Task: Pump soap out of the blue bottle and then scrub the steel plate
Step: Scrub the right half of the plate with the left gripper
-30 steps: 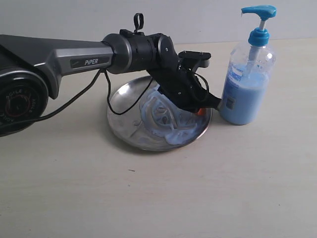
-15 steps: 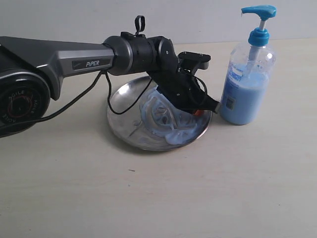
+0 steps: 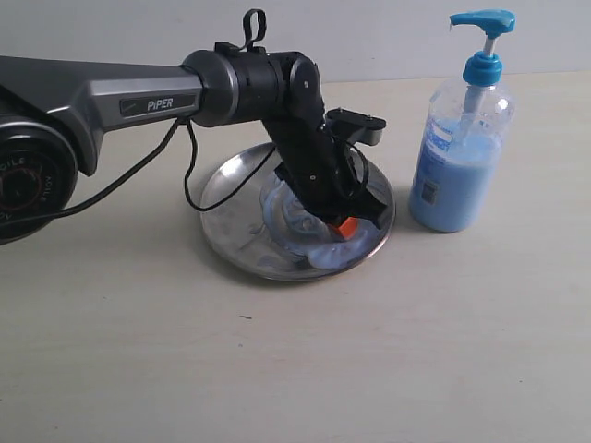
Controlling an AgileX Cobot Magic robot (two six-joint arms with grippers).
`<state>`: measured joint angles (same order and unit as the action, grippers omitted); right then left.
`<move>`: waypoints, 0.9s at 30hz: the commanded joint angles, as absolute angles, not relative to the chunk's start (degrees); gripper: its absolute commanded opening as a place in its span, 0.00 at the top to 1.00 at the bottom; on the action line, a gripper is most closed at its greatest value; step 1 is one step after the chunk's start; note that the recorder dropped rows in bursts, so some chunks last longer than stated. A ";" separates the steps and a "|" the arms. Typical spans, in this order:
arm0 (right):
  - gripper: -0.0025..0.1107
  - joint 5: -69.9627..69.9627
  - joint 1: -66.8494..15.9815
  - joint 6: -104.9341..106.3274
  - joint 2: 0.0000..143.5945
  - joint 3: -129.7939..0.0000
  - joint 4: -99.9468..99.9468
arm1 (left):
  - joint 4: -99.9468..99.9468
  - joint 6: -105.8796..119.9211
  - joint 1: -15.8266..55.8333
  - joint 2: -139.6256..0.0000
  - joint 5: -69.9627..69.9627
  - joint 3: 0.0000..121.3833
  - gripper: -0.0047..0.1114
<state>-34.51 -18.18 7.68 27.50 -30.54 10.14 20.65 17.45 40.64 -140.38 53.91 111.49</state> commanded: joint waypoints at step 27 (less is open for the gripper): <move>0.98 -34.32 -18.02 7.83 27.29 -30.45 10.44 | 21.77 15.86 35.35 -142.81 47.11 111.22 0.96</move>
